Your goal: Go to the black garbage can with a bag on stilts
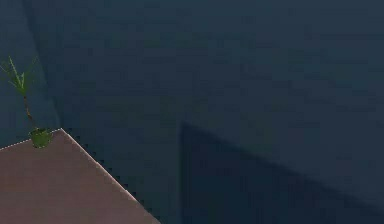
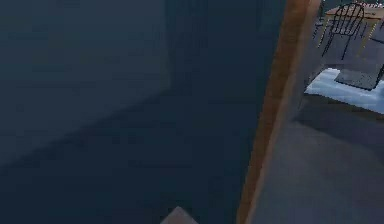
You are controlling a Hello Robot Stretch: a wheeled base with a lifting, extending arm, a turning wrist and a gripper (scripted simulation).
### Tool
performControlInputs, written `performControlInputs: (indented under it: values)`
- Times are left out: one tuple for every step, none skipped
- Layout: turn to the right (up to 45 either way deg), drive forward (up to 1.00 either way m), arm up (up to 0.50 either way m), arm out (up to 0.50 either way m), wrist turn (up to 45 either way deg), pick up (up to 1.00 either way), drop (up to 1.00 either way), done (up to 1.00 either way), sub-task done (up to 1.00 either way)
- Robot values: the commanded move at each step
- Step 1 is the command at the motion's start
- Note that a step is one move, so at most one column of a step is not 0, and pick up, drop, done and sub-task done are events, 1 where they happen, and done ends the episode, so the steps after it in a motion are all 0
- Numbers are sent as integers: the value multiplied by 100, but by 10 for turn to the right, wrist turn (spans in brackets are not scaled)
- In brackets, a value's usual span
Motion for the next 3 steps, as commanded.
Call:
performControlInputs:
  values:
    - [-450, 0, 0, 0, 0, 0, 0, 0, 0]
    - [-300, 0, 0, 0, 0, 0, 0, 0, 0]
    - [0, 95, 0, 0, 0, 0, 0, 0, 0]
